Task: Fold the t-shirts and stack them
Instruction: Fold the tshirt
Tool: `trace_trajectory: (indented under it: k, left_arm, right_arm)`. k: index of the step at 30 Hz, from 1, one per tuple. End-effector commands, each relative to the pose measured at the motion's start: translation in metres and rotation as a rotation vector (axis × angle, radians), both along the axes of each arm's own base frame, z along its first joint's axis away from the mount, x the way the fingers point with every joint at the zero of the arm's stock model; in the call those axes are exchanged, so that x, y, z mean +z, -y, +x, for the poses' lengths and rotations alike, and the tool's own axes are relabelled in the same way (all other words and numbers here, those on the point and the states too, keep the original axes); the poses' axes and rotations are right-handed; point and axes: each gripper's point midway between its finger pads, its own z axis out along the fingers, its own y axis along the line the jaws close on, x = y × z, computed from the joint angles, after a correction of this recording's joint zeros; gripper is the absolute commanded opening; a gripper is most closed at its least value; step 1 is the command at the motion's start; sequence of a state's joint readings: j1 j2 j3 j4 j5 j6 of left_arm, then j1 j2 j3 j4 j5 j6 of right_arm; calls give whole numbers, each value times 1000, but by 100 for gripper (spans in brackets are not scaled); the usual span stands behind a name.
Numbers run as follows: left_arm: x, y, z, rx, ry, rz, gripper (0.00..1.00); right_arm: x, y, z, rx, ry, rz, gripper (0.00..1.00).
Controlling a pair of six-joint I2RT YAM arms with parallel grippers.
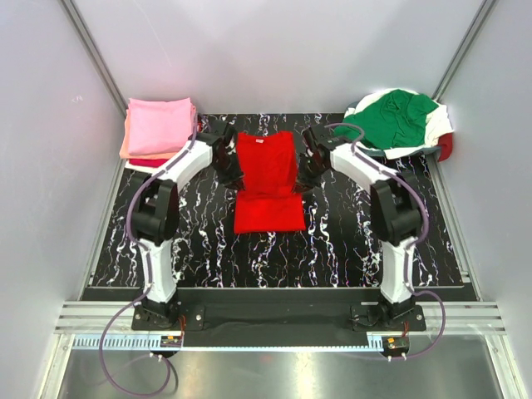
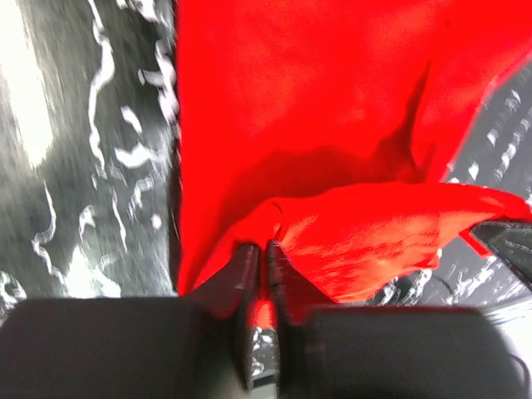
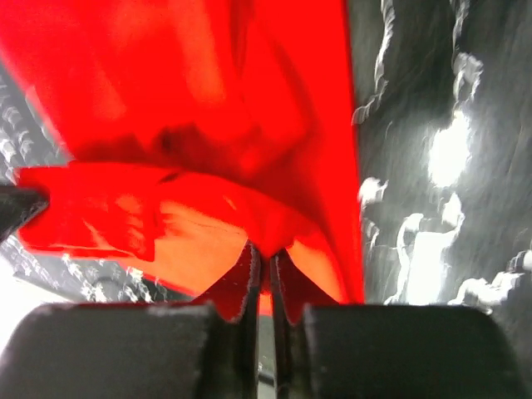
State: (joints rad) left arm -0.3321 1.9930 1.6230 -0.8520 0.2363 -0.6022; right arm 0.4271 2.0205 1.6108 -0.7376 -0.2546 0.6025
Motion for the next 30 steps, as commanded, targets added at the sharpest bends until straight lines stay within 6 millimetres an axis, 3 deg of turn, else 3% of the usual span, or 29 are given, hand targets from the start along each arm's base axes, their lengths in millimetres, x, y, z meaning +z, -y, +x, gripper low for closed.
trace_trajectory:
  k: [1,3,4,5,6,7,9,11,13,14,15,16,17,18,19,20,22,24,25,27,29,30]
  left_arm:
    - [1,-6,24,-7,4,-26,21]
    - [-13,-11,29,28,-44,-11,25]
    - [-8,-15,40,43,-23,-23,40]
    - [-8,-16,44,45,-29,-38,46]
    - [-4,-20,49,55,-25,-37,52]
    - [14,-26,65,72,21,-45,55]
    - [30,-38,71,96,38,-14,57]
    - [70,-53,81,124,145,39,59]
    - [80,-61,75,137,181,77,59]
    - [103,-64,74,148,264,77,58]
    - [105,-62,69,143,286,70,55]
    - [85,-58,52,125,244,74,54]
    - [100,-51,50,112,314,46,53]
    - [81,-48,35,94,276,50,53]
    - [80,-32,32,57,302,24,53]
    - [80,-25,26,36,313,10,53]
    - [61,-2,18,-23,293,-24,53]
    - [52,12,17,-54,271,-32,53]
    - [41,19,18,-68,249,-41,52]
    - [36,26,22,-77,241,-47,52]
    - [23,31,25,-86,218,-50,52]
    - [22,33,29,-87,218,-53,52]
  right_arm:
    - [-16,8,38,12,14,-28,10]
    - [-21,12,56,40,37,-48,36]
    - [-6,15,78,27,91,-51,58]
    - [-17,22,78,41,53,-87,66]
    - [-12,27,87,33,70,-103,70]
    - [10,31,105,14,127,-97,73]
    - [28,38,111,9,151,-92,75]
    - [60,39,115,5,228,-74,77]
    - [81,36,105,17,274,-27,77]
    - [84,34,98,17,275,-7,76]
    - [86,31,90,25,273,30,72]
    - [84,31,77,29,280,58,69]
    - [84,28,70,20,272,88,66]
    - [63,25,48,35,206,117,60]
    - [71,18,47,39,242,158,57]
    - [66,15,40,51,229,175,53]
    - [44,8,29,79,178,177,42]
    - [36,0,28,102,145,201,33]
    - [23,-2,30,107,120,204,33]
    - [20,-6,40,111,125,207,30]
    - [-2,-8,46,119,88,191,28]
    - [2,-12,55,128,103,198,27]
